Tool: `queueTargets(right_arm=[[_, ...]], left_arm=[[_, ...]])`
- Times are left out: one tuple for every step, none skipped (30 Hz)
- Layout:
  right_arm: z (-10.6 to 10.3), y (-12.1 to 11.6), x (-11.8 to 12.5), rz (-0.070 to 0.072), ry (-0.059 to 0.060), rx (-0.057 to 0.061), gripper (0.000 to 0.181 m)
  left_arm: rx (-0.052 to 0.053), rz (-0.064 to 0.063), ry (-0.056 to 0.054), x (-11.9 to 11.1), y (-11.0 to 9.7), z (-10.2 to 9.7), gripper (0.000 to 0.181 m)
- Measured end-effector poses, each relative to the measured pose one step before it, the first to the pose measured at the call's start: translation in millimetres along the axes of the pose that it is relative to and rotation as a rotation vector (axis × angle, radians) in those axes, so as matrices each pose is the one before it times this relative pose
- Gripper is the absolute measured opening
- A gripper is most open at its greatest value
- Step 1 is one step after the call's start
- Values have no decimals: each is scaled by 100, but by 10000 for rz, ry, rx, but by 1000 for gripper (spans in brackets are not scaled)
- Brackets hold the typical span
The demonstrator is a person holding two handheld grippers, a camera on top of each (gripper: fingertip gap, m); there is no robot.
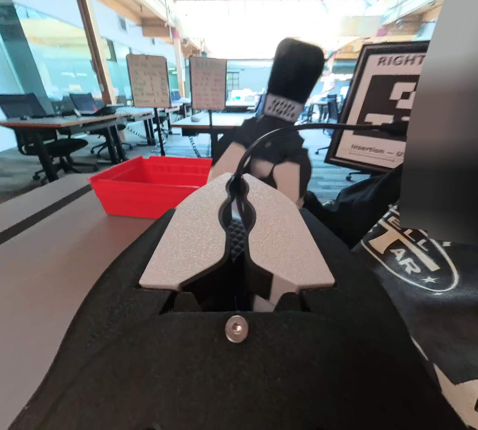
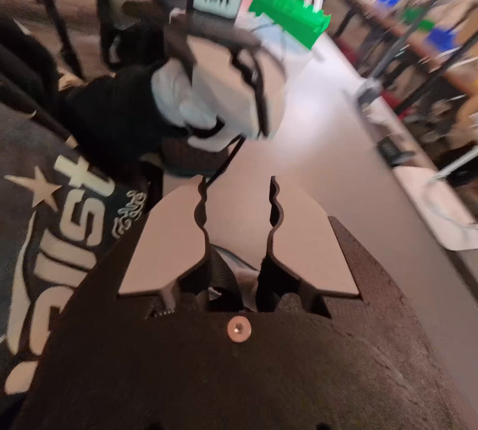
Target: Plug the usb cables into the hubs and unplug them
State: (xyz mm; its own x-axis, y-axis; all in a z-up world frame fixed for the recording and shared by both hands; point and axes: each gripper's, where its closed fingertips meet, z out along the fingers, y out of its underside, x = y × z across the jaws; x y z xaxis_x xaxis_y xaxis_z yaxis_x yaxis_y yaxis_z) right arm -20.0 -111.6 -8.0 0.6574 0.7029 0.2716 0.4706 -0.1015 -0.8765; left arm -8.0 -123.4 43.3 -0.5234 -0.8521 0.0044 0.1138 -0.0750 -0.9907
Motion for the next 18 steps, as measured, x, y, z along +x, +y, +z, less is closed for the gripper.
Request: queueTargets(right_arm=[[774, 506, -579, 109, -520, -161, 44], [674, 102, -742, 67, -614, 80, 37], [565, -45, -873, 107, -721, 148, 30], [408, -202, -562, 176, -523, 209, 20], [192, -303, -73, 190, -200, 247, 11], [11, -189, 157, 157, -49, 155, 8], [-206, -221, 608, 93, 278, 172, 5], [-427, -399, 892, -15, 484, 296, 3], [-614, -664, 746, -158, 389, 463, 3], [-750, -961, 660, -297, 372, 642, 3], [-809, -1065, 680, -465, 433, 697, 3], [-755, -843, 629, -685, 425, 552, 2], [-676, -783, 801, -937, 638, 528, 3], [-750, -1129, 883, -1174, 807, 772, 3], [-710, -1108, 600, -1135, 618, 725, 3], [-663, -1059, 451, -1000, 498, 644, 2], [-663, -1186, 429, -1026, 558, 710, 2], [-608, -1294, 159, -1032, 417, 755, 1]], left_arm=[[85, 60, 123, 292, -291, -163, 2], [-56, 83, -63, 60, -53, -61, 2], [-25, 176, -87, 54, -55, -25, 2], [-21, 165, -23, 143, -36, 31, 2], [27, 62, 29, 195, -119, 60, 2], [133, -46, 78, 218, -259, 17, 3], [101, -89, 133, 262, -226, -4, 7], [-65, -79, 22, 64, 23, 12, 14], [-263, -9, -177, -293, 343, 12, 21], [-376, 64, -235, -456, 604, 15, 28], [-365, -2, -175, -438, 678, 70, 31], [51, -193, -152, -447, 129, 70, 36], [34, -344, 54, -232, 154, -24, 35], [-102, -525, -11, -432, 374, 82, 35], [-39, -539, -42, -514, 305, 86, 35], [131, -528, -116, -627, 95, 71, 36], [226, -555, -41, -519, -20, 81, 35], [261, -669, 149, -268, -36, 138, 36]])
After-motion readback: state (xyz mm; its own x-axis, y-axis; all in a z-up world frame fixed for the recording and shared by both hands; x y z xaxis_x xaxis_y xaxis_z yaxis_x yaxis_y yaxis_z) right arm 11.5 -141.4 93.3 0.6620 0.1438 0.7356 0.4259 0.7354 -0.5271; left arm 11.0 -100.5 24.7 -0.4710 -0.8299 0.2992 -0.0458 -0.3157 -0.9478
